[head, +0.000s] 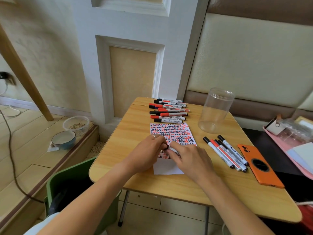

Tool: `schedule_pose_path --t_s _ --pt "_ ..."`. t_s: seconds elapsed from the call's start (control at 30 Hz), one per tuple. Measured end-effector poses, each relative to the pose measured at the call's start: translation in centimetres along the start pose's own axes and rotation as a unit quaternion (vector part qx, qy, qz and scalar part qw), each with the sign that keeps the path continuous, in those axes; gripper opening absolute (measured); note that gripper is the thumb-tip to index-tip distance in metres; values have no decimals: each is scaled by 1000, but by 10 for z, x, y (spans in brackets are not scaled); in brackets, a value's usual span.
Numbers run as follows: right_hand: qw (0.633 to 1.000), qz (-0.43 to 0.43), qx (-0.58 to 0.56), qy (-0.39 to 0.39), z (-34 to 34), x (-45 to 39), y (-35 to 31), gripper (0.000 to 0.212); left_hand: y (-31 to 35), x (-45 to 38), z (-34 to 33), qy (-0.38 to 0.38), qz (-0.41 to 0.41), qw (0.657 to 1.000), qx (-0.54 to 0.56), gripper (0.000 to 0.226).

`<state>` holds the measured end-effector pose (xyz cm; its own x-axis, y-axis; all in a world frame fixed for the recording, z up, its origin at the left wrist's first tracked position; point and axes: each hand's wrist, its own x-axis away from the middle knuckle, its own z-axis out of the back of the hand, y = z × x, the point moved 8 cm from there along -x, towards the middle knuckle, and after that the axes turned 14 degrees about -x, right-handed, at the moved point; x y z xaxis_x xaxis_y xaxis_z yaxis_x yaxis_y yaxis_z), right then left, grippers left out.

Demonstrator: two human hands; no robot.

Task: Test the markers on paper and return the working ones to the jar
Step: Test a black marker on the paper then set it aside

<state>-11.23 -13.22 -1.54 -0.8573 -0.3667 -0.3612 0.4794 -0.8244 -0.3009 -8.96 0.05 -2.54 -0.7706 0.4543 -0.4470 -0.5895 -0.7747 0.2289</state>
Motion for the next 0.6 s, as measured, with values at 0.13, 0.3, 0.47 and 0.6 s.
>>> schedule_pose_path --t_s 0.13,0.3,0.47,0.6 --pt "999 -34 -22 7 1 -4 20 34 -14 0 10 41 56 998 -4 19" --pt "997 -82 2 1 -8 -2 45 21 -37 -8 9 71 124 990 -18 13" --pt "994 -105 9 22 -11 -2 46 15 -43 -25 -7 53 156 984 -61 14" --pt "994 -108 6 24 -12 0 48 17 -47 -36 -23 15 162 984 -68 16"
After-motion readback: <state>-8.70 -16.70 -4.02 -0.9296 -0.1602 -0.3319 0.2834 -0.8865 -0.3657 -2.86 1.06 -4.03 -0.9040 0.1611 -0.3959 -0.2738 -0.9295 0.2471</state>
